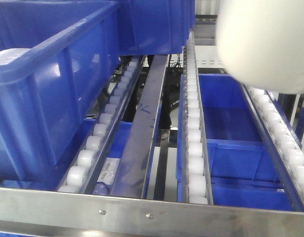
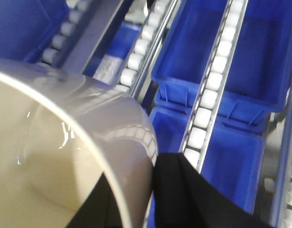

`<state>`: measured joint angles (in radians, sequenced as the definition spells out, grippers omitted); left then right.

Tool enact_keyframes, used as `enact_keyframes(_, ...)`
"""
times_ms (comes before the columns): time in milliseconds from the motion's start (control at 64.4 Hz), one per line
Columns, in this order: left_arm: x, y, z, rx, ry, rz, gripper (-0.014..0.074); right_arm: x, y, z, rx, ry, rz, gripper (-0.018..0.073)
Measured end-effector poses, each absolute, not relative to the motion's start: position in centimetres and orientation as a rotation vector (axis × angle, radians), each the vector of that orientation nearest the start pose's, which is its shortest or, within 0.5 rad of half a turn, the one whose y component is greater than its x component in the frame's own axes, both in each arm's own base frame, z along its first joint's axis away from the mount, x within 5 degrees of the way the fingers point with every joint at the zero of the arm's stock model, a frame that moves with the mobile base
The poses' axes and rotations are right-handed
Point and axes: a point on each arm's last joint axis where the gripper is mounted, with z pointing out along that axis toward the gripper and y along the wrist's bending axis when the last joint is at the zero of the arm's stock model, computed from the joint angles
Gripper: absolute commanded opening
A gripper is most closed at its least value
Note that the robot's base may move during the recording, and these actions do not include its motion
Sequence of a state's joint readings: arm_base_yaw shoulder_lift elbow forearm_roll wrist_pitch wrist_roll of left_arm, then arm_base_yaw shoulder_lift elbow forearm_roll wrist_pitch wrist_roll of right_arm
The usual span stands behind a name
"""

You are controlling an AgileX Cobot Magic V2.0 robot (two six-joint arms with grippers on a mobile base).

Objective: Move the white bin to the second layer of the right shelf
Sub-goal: 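Lower the held white bin onto the roller tracks with the right gripper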

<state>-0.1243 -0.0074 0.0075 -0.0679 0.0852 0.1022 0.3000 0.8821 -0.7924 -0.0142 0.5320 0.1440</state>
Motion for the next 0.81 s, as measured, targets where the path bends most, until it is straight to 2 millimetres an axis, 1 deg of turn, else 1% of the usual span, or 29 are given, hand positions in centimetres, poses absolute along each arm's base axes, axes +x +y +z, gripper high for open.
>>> enact_keyframes(140,5.6,-0.7,20.3,0.129,1.564,-0.075,0.0085,20.2,6.1,33.5,-0.173,2.154,0.240,0.0049)
enact_keyframes(217,5.6,-0.7,20.3,0.129,1.564,-0.075,0.0085,21.8,6.1,32.9,-0.155,2.183,0.224,0.0049)
enact_keyframes(326,5.6,-0.7,20.3,0.129,1.564,-0.075,0.0085,23.8,5.7,32.0,-0.114,2.227,0.194,0.0049)
enact_keyframes(435,5.6,-0.7,20.3,0.129,1.564,-0.075,0.0085,25.4,5.1,31.1,-0.075,2.269,0.168,0.0049)
enact_keyframes(575,5.6,-0.7,20.3,0.129,1.564,-0.075,0.0085,26.6,5.0,30.1,-0.063,2.303,0.157,0.0049)
enact_keyframes(807,5.6,-0.7,20.3,0.129,1.564,-0.075,0.0085,27.7,5.2,28.5,-0.065,2.362,0.148,0.0049)
